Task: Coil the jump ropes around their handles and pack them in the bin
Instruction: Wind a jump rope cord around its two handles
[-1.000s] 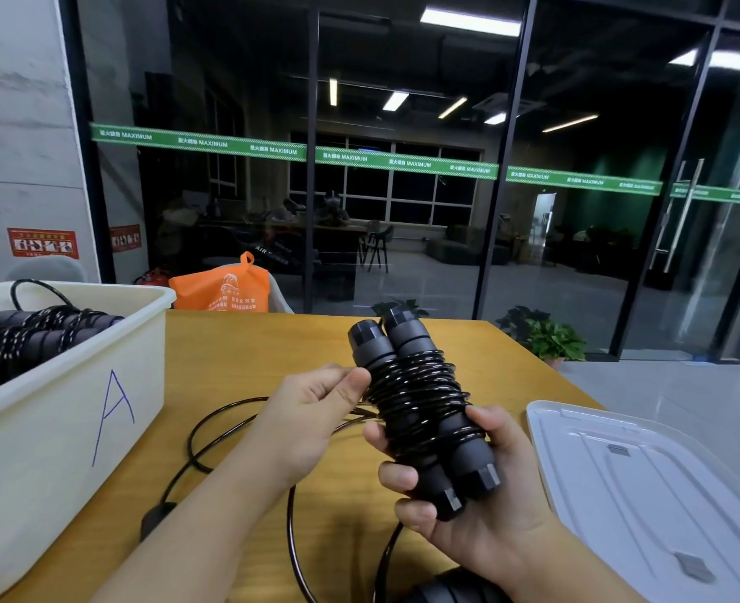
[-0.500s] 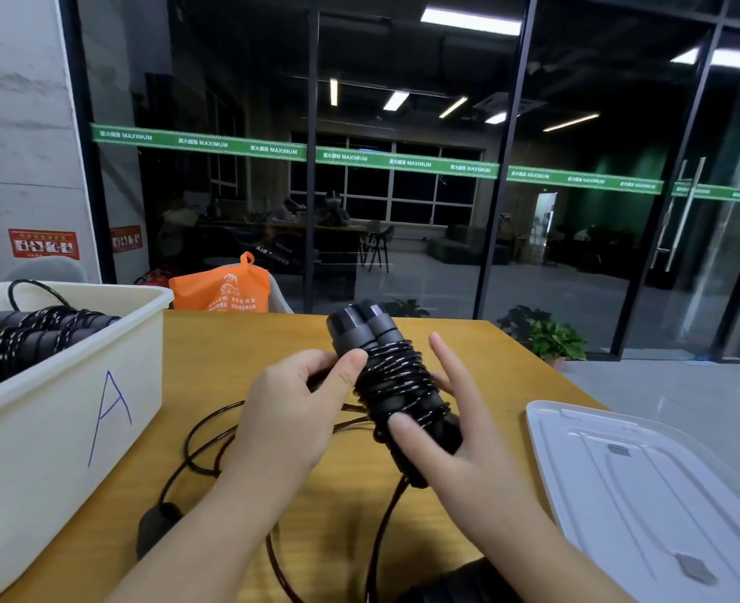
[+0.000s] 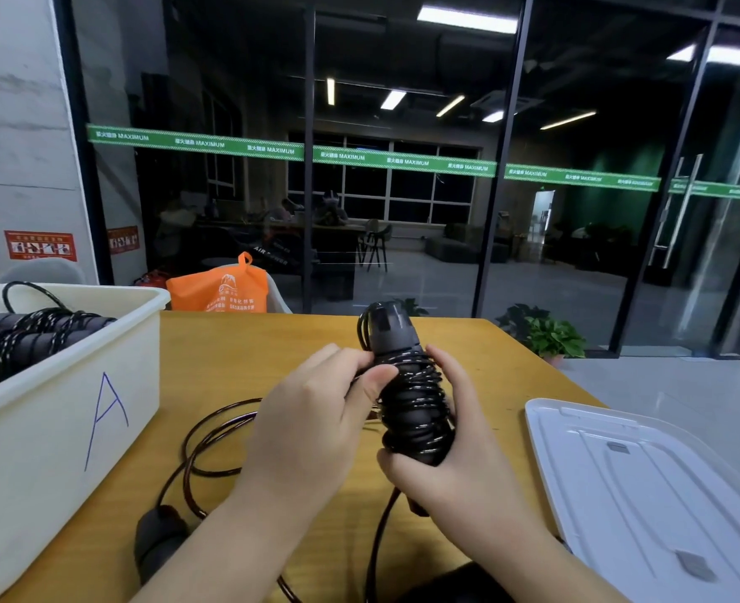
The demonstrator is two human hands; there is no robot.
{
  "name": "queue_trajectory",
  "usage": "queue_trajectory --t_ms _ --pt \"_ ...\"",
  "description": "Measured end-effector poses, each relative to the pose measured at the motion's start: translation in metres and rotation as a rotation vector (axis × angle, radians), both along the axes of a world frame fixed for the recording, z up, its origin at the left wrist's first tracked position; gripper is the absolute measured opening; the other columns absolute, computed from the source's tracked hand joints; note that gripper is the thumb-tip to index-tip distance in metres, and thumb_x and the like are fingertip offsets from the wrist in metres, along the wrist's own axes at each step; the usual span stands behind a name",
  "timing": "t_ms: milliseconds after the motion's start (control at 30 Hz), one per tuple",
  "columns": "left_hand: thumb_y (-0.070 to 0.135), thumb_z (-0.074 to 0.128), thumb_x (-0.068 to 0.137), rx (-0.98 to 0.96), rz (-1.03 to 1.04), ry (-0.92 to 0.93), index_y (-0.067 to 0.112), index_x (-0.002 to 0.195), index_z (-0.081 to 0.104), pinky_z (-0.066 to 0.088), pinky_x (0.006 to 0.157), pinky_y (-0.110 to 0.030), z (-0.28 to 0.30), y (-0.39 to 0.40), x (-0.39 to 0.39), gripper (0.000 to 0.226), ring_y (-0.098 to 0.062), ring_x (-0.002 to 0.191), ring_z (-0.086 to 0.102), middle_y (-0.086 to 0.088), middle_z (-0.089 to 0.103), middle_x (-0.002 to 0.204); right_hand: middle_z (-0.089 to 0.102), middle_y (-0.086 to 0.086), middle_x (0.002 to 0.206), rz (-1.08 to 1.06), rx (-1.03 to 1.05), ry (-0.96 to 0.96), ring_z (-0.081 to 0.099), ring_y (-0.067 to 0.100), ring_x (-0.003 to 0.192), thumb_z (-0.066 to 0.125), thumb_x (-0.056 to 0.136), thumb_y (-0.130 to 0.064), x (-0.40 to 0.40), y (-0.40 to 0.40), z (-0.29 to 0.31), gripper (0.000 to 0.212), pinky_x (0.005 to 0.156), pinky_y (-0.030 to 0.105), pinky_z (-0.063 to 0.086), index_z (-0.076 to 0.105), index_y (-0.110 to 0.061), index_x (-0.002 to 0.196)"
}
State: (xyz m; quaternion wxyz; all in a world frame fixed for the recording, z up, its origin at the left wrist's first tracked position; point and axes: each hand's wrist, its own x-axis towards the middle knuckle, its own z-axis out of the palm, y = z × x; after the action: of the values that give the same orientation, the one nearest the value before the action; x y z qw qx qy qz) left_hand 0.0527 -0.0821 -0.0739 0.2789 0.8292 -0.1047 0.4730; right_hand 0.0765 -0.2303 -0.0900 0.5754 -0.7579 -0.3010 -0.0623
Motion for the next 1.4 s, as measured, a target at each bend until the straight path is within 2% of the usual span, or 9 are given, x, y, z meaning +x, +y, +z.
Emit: queue_trajectory --t_ms 333,533,633,867,967,1100,1200,1300,1400 --pt "0.051 0.023 0.097 0.242 0.213 0.092 0.028 0.080 0.050 0.021 0.034 -0.013 0.002 0.017 -0.003 0.040 -0.004 0.041 0.041 0.012 0.041 0.050 0.063 0.005 0.086 0.272 0.431 0.453 0.052 0.019 0.063 0.072 0.055 -0.012 0.004 -0.001 0.003 0.078 0.042 0.025 0.036 0.056 -0.047 0.123" --pt "0.092 0.013 0.066 -0.239 -0.076 0.249 0.030 0.077 0.048 0.036 0.047 -0.017 -0.006 0.015 0.008 0.072 -0.004 0.053 0.049 0.019 0.054 0.057 0.064 0.017 0.092 0.735 0.703 0.826 0.054 0.023 0.057 0.090 0.038 -0.009 0.000 -0.003 0.001 0.082 0.034 0.019 0.037 0.062 -0.013 0.115" --pt "0.085 0.022 0.066 -0.423 -0.210 0.394 0.032 0.087 0.058 0.034 0.050 -0.014 -0.001 0.011 0.007 0.067 0.001 0.053 0.048 0.018 0.055 0.057 0.061 0.022 0.111 0.971 0.771 0.971 0.057 0.023 0.071 0.079 0.070 -0.012 0.003 -0.007 0.004 0.069 0.046 0.021 0.047 0.046 0.001 0.129" --pt "0.080 0.020 0.073 -0.483 -0.588 0.412 0.040 0.056 0.064 0.042 0.061 -0.010 -0.002 0.001 0.002 0.061 0.002 0.062 0.056 0.016 0.058 0.058 0.025 0.016 0.135 1.065 0.756 0.917 0.053 0.021 0.087 0.051 0.095 -0.023 0.006 -0.006 0.005 0.049 0.064 0.021 0.050 0.044 0.002 0.136" --pt "0.094 0.026 0.063 -0.329 -0.586 0.420 0.037 0.087 0.068 0.051 0.084 -0.033 -0.006 0.008 0.002 0.075 -0.011 0.090 0.065 0.007 0.070 0.086 0.037 0.020 0.133 1.014 0.785 0.952 0.054 0.024 0.088 0.051 0.095 -0.021 0.011 -0.010 0.004 0.051 0.065 0.023 0.051 0.037 0.003 0.138" --pt "0.098 0.026 0.057 -0.096 -0.271 0.464 0.051 0.103 0.055 0.051 0.079 -0.044 -0.011 0.015 0.007 0.072 -0.011 0.085 0.065 0.004 0.071 0.090 0.052 0.020 0.127 0.977 0.797 0.982 0.054 0.023 0.090 0.049 0.096 -0.023 0.018 -0.014 0.003 0.049 0.066 0.023 0.050 0.046 0.006 0.135" --pt "0.092 0.025 0.065 -0.291 -0.398 0.449 0.043 0.077 0.065 0.044 0.062 -0.013 -0.010 0.008 0.006 0.065 0.004 0.062 0.057 0.020 0.063 0.064 0.043 0.020 0.131 1.035 0.811 1.002 0.054 0.024 0.086 0.056 0.093 -0.021 0.018 -0.012 0.000 0.054 0.063 0.024 0.051 0.041 0.004 0.138" --pt "0.071 0.031 0.069 -0.485 -0.466 0.478 0.024 0.070 0.061 0.038 0.051 -0.014 -0.005 0.001 0.004 0.055 -0.001 0.046 0.049 0.008 0.056 0.048 0.040 0.020 0.132 1.083 0.827 0.991 0.055 0.026 0.084 0.059 0.090 -0.020 0.017 -0.013 0.000 0.057 0.063 0.027 0.053 0.042 0.007 0.137" --pt "0.062 0.037 0.075 -0.618 -0.636 0.591 0.009 0.092 0.065 0.053 0.069 -0.030 -0.010 -0.003 0.006 0.063 -0.017 0.075 0.068 -0.005 0.072 0.080 0.050 0.019 0.132 1.095 0.784 1.024 0.058 0.025 0.086 0.064 0.088 -0.026 0.019 -0.014 -0.003 0.061 0.068 0.031 0.055 0.045 0.007 0.136"
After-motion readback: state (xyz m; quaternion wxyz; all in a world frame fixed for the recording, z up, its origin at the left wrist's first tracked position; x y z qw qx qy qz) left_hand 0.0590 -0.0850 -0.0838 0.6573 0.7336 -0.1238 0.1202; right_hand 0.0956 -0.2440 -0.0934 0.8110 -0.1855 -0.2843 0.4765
